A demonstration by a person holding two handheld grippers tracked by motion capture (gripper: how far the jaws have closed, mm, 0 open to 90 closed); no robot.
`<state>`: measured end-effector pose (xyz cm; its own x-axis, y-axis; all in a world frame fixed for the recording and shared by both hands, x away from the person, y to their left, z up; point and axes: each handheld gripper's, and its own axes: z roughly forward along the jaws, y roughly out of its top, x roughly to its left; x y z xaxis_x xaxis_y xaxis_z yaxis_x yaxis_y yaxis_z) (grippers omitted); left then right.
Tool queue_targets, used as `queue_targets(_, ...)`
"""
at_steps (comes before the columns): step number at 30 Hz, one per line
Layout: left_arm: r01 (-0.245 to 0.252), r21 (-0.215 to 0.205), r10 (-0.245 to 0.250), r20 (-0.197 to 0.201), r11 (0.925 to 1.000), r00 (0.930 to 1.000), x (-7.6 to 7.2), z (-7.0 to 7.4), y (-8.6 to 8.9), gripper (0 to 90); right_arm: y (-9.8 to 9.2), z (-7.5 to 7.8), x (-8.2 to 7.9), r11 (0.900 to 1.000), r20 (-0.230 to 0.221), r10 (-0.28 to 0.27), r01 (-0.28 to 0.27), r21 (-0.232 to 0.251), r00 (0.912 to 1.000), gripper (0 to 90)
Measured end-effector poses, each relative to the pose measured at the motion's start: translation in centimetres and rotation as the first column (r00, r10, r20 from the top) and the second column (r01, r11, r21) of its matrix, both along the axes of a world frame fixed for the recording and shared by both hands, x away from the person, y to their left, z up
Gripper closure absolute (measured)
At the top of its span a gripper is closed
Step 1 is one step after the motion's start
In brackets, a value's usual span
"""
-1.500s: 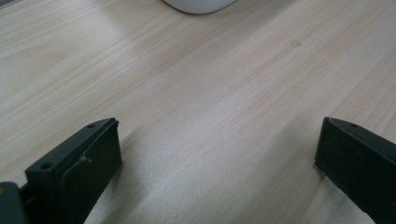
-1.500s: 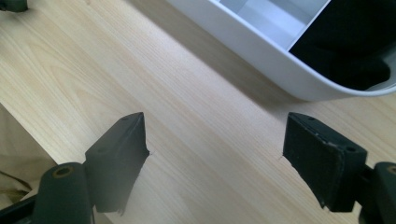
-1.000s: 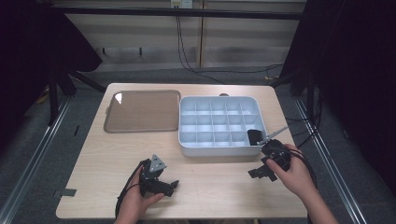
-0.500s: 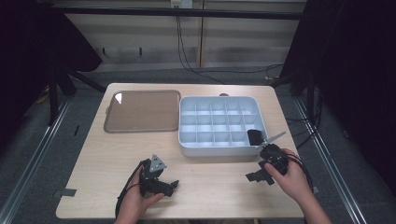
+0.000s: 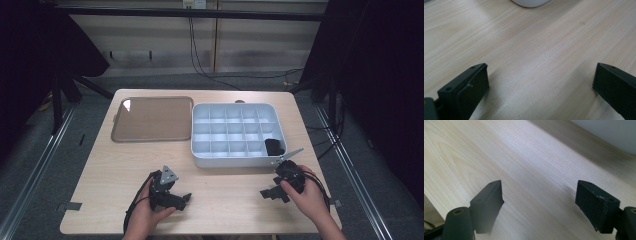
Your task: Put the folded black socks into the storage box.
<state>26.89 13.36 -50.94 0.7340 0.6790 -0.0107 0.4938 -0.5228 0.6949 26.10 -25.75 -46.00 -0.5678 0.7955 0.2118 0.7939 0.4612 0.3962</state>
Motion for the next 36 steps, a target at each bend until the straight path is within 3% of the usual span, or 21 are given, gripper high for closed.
queue_targets(21, 0.0, 0.0, 0.0, 0.0, 1.0, 1.0, 0.0, 0.0, 0.0, 0.0, -0.5, -2.0, -0.5, 1.0, 0.04, -0.008, 0.008, 0.016, 0.9992, 20.5)
queue_targets(30, 0.0, 0.001, 0.0, 0.0, 1.0, 1.0, 0.0, 0.0, 0.0, 0.0, -0.6, -2.4, -1.0, 1.0, 0.087, 0.004, -0.006, 0.023, 0.9962, 17.3)
queue_targets(36, 0.0, 0.0, 0.0, 0.0, 1.0, 1.0, 0.0, 0.0, 0.0, 0.0, -0.7, -2.7, -1.6, 0.999, 0.145, 0.018, -0.023, 0.031, 0.9893, 17.2)
